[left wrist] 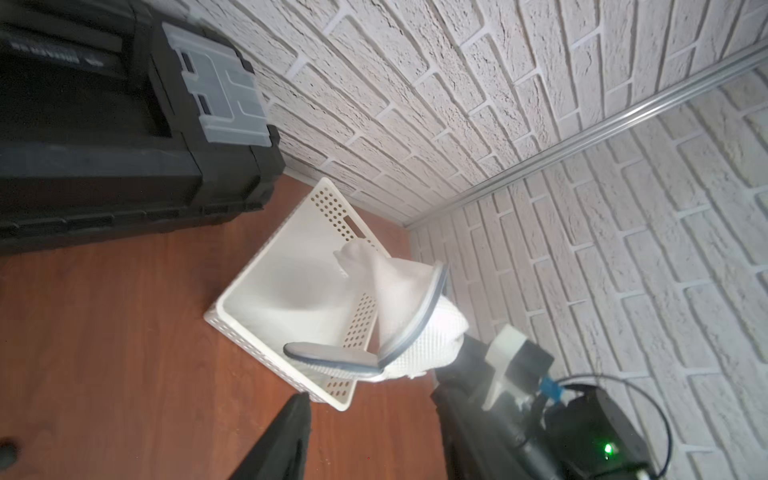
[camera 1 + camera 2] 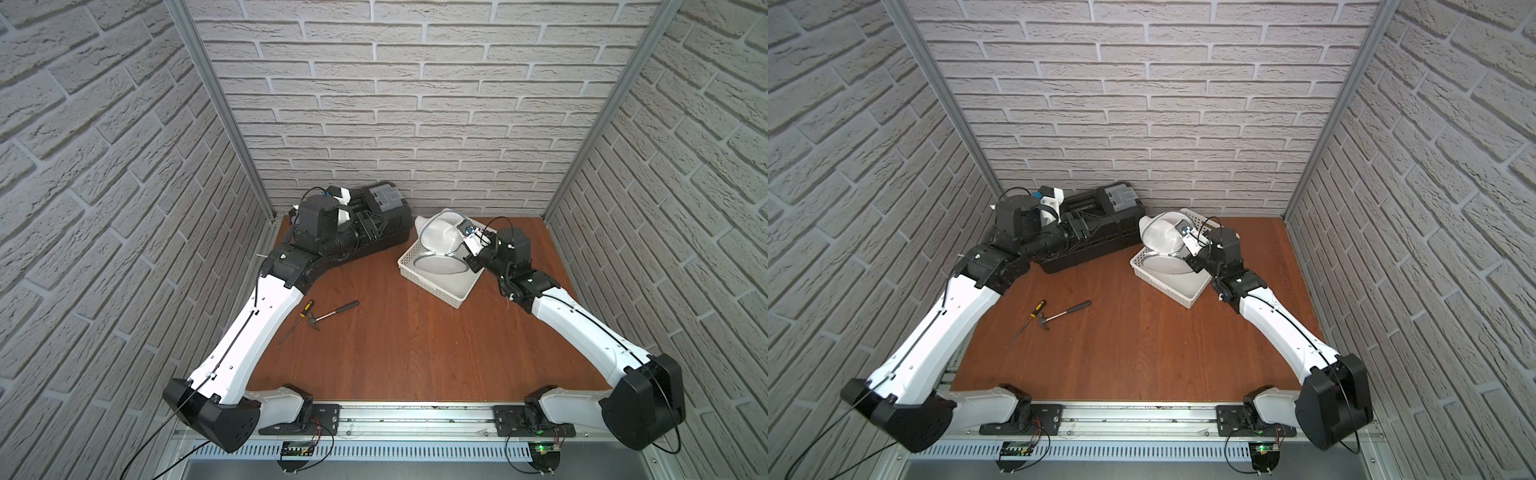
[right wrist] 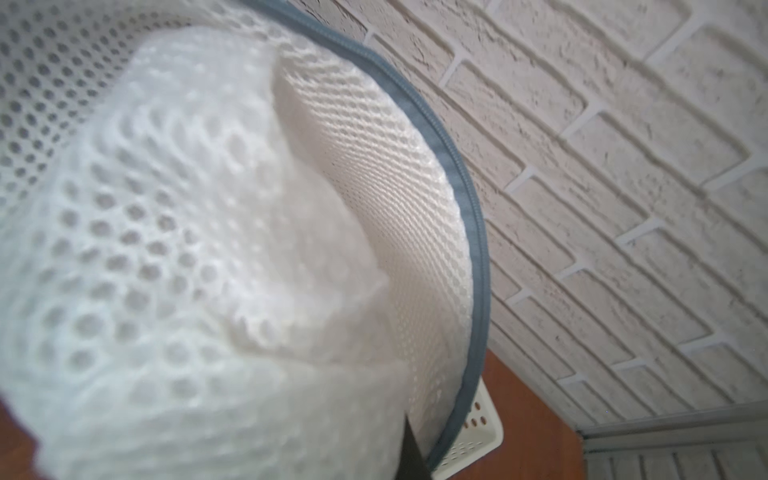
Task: Turn the laundry bag inside out
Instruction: Turn over the laundry bag.
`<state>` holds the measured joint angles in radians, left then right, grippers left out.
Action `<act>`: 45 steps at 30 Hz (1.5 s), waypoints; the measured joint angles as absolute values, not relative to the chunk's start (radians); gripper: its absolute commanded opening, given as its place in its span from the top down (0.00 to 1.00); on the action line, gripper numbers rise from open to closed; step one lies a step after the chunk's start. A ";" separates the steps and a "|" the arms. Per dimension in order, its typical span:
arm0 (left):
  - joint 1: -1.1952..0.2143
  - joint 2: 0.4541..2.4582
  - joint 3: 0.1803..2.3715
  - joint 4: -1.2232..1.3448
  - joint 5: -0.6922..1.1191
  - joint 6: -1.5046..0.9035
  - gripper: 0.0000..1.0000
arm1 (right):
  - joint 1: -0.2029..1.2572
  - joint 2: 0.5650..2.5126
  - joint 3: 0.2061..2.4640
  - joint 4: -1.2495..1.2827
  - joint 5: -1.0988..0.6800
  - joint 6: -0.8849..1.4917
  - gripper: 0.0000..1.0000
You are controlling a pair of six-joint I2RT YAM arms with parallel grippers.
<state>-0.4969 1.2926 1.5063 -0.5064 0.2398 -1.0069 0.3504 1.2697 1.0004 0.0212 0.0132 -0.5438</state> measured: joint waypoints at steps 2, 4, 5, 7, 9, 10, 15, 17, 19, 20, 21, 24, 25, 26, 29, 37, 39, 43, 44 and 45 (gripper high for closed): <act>-0.562 1.324 1.522 -0.491 0.237 -1.080 0.42 | 0.369 1.254 0.987 0.043 0.027 -0.612 0.97; -0.624 1.356 1.528 -0.466 0.239 -1.148 0.37 | 0.383 1.256 0.987 0.064 0.030 -0.663 0.97; -0.653 1.375 1.530 -0.455 0.241 -1.186 0.34 | 0.384 1.258 0.987 0.072 0.030 -0.681 0.97; -0.690 1.402 1.535 -0.445 0.252 -1.233 0.31 | 0.383 1.266 0.990 0.080 0.033 -0.698 0.97; -0.704 1.419 1.537 -0.444 0.253 -1.275 0.26 | 0.383 1.282 0.996 0.082 0.037 -0.705 0.97; -0.703 1.423 1.537 -0.443 0.252 -1.292 0.23 | 0.384 1.290 0.998 0.083 0.042 -0.707 0.97; -0.701 1.426 1.537 -0.414 0.259 -1.386 0.23 | 0.410 1.307 0.991 0.107 0.074 -0.722 0.97; -0.701 1.431 1.537 -0.405 0.268 -1.411 0.25 | 0.428 1.307 0.982 0.135 0.080 -0.731 0.97; -0.701 1.439 1.537 -0.401 0.274 -1.435 0.31 | 0.442 1.305 0.970 0.155 0.085 -0.739 0.97; -0.701 1.445 1.537 -0.400 0.278 -1.445 0.31 | 0.450 1.304 0.964 0.162 0.089 -0.742 0.97; -0.701 1.450 1.537 -0.400 0.279 -1.459 0.31 | 0.457 1.303 0.958 0.168 0.093 -0.746 0.97; -0.702 1.460 1.537 -0.411 0.280 -1.483 0.31 | 0.475 1.298 0.953 0.170 0.105 -0.757 0.97; -0.702 1.462 1.537 -0.416 0.279 -1.489 0.31 | 0.479 1.296 0.953 0.173 0.109 -0.760 0.97; -0.702 1.462 1.537 -0.420 0.278 -1.497 0.30 | 0.483 1.294 0.952 0.177 0.113 -0.761 0.97; -0.703 1.462 1.535 -0.423 0.277 -1.519 0.27 | 0.498 1.285 0.941 0.192 0.121 -0.764 0.97; -0.703 1.462 1.481 -0.424 0.252 -1.588 0.30 | 0.561 1.257 0.933 0.197 0.142 -0.766 0.97; -0.703 1.462 1.473 -0.425 0.243 -1.602 0.32 | 0.582 1.239 0.928 0.197 0.149 -0.766 0.97; -0.703 1.462 1.472 -0.427 0.221 -1.622 0.37 | 0.628 1.204 0.914 0.188 0.165 -0.767 0.97; -0.703 1.462 1.472 -0.428 0.215 -1.625 0.39 | 0.638 1.195 0.908 0.186 0.167 -0.766 0.97; -0.702 1.462 1.471 -0.431 0.208 -1.627 0.41 | 0.649 1.187 0.902 0.179 0.171 -0.766 0.97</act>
<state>-0.7025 1.4616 1.4712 -0.4313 0.2077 -1.6268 0.6487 1.1866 0.9016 0.1795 0.1711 -0.7662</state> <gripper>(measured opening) 0.619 0.095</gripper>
